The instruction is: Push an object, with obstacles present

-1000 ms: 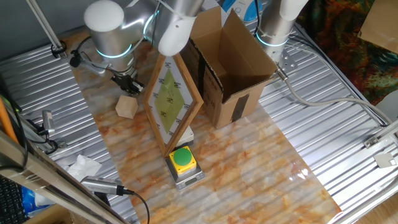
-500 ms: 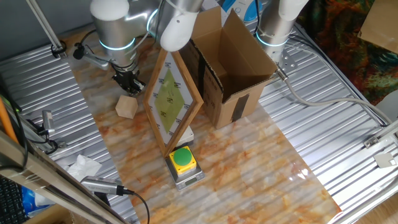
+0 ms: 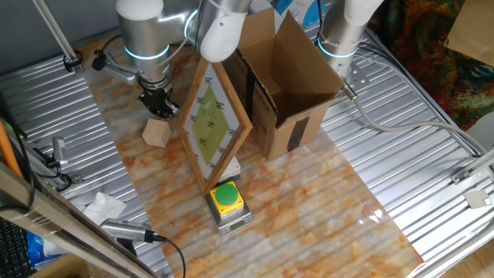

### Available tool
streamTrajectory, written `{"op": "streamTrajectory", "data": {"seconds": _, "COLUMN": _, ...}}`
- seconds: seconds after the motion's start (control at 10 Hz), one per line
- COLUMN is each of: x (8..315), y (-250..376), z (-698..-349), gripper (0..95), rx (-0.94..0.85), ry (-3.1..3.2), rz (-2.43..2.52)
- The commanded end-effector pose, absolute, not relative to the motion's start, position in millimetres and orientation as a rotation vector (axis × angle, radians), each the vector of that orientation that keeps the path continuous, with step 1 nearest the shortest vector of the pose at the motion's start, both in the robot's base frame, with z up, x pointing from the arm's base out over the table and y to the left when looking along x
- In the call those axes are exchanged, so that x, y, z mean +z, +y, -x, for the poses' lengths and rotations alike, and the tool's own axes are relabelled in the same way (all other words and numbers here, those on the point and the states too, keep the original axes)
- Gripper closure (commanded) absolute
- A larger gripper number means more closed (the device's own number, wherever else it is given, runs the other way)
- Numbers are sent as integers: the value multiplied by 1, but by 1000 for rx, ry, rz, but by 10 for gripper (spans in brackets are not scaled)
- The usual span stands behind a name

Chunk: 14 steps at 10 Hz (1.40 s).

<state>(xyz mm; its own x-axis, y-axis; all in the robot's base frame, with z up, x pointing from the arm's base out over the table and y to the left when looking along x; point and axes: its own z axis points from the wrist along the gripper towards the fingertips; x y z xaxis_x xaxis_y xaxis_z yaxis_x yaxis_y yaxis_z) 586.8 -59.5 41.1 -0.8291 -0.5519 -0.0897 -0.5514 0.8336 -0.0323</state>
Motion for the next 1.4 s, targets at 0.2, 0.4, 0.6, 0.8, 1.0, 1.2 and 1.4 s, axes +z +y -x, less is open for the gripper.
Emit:
{"op": "streamTrajectory", "data": {"seconds": 0.2, "x": 42, "y": -58, "z": -590, "gripper": 950, "rx": -10, "ry": 2909, "rz": 881}}
{"op": "streamTrajectory", "data": {"seconds": 0.4, "x": 42, "y": -54, "z": -594, "gripper": 950, "rx": -13, "ry": 2910, "rz": 879}}
{"op": "streamTrajectory", "data": {"seconds": 0.6, "x": 41, "y": -51, "z": -598, "gripper": 950, "rx": -14, "ry": 2910, "rz": 875}}
{"op": "streamTrajectory", "data": {"seconds": 0.8, "x": 41, "y": -46, "z": -603, "gripper": 950, "rx": -16, "ry": 2912, "rz": 865}}
{"op": "streamTrajectory", "data": {"seconds": 1.0, "x": 41, "y": -43, "z": -606, "gripper": 950, "rx": -20, "ry": 2913, "rz": 864}}
{"op": "streamTrajectory", "data": {"seconds": 1.2, "x": 42, "y": -38, "z": -611, "gripper": 950, "rx": -22, "ry": 2914, "rz": 860}}
{"op": "streamTrajectory", "data": {"seconds": 1.4, "x": 43, "y": -32, "z": -616, "gripper": 950, "rx": -26, "ry": 2919, "rz": 849}}
